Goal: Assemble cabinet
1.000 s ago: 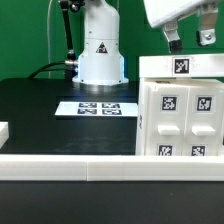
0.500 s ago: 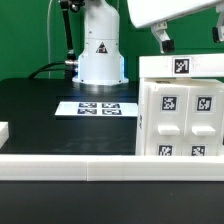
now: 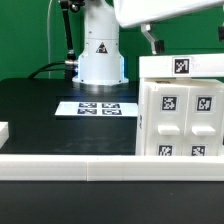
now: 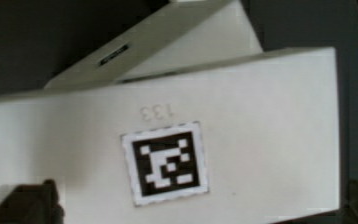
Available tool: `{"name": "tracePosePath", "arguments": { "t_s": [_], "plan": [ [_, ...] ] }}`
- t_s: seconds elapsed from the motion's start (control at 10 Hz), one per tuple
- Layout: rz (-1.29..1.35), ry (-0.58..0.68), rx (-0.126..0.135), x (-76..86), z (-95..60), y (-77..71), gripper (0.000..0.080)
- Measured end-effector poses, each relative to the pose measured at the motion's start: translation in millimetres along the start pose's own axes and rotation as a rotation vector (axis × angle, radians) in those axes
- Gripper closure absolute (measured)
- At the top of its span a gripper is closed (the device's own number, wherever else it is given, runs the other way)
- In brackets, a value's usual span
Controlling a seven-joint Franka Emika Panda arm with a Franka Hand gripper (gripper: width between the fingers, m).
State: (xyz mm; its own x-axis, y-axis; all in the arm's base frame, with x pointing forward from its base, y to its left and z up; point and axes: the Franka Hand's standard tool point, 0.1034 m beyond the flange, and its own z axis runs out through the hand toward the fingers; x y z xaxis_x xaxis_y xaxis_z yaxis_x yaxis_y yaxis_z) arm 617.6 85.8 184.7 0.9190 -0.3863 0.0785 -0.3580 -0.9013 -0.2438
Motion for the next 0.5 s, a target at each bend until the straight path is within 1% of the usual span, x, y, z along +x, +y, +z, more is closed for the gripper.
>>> {"name": "tracePosePath", "arguments": {
  "t_s": [0.2, 0.5],
  "plan": [
    [-0.208, -0.016, -0.027, -4.0, 0.9, -2.5, 0.0002],
    [-0.401, -0.014, -0.034, -2.4, 0.5, -0.5, 0.0002]
  ]
}}
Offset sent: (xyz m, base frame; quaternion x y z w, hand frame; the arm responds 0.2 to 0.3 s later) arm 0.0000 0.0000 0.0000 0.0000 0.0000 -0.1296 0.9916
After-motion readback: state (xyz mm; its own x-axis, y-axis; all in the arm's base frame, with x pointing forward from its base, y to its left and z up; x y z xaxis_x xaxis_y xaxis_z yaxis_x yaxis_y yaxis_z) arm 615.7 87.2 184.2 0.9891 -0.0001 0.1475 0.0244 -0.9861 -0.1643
